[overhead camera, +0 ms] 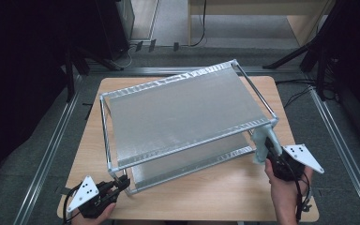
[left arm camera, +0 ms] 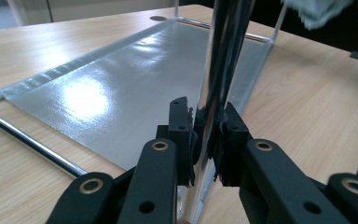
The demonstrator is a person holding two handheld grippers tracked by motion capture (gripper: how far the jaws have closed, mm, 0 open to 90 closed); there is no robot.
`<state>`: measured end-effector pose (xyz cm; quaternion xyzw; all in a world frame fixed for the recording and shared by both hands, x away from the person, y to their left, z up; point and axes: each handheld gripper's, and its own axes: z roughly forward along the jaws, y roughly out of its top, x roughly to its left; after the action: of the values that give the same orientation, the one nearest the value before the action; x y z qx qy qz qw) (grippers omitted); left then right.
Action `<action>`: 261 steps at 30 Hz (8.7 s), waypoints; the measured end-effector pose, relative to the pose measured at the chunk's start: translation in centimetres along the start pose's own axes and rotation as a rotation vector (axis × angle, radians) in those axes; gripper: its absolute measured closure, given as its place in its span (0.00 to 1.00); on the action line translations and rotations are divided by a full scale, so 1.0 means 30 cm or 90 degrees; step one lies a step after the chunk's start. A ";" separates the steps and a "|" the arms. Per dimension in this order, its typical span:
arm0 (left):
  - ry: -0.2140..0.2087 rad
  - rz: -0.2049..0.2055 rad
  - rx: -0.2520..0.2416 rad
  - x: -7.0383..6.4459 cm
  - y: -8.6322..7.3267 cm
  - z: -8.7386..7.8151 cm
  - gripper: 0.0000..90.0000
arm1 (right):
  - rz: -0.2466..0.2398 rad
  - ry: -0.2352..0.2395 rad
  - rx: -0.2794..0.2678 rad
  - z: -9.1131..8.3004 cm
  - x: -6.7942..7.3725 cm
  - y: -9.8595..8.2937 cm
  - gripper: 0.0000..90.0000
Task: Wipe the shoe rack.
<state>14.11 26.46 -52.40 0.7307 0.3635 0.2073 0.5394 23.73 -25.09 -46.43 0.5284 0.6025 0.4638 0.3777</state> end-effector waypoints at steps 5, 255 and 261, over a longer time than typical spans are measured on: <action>-0.002 0.003 0.001 -0.008 -0.002 -0.005 0.88 | 0.021 0.010 0.026 0.020 -0.015 -0.001 0.90; -0.057 0.009 0.010 -0.112 0.028 0.110 0.88 | -0.033 0.055 0.228 0.309 0.044 -0.175 0.92; -0.059 0.009 0.010 -0.113 0.027 0.109 0.88 | -0.017 0.004 0.207 0.348 -0.004 -0.169 0.91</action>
<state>14.43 21.71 -52.42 0.7460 0.3350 0.1743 0.5485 32.17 -23.59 -54.27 0.5732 0.6775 0.3568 0.2918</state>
